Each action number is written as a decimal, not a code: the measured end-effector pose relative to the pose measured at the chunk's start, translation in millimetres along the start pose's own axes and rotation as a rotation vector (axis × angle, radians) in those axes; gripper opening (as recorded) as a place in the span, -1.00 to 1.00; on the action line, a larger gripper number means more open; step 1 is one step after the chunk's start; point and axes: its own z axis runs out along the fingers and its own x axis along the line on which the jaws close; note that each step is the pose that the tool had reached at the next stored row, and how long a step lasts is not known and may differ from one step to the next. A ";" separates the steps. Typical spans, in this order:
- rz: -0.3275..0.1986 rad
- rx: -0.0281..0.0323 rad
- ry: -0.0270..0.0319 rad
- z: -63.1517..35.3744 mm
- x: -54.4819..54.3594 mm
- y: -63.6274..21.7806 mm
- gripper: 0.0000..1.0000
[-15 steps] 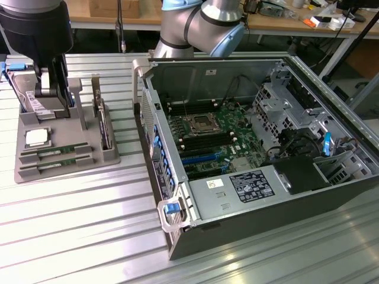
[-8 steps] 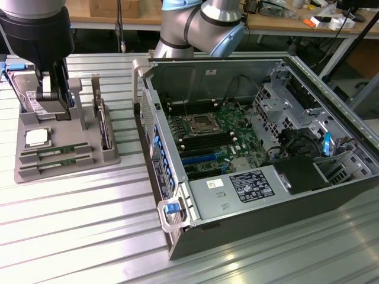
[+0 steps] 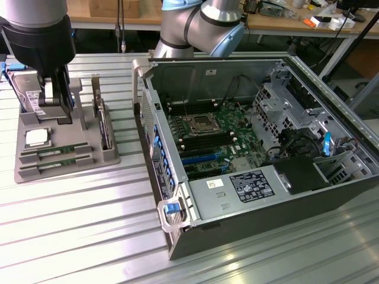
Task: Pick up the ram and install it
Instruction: 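Pick up the ram and move it above insertion slot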
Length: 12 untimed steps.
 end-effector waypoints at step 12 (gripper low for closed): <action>-0.005 -0.0002 0.0001 12.2 0.5 -0.2 -0.28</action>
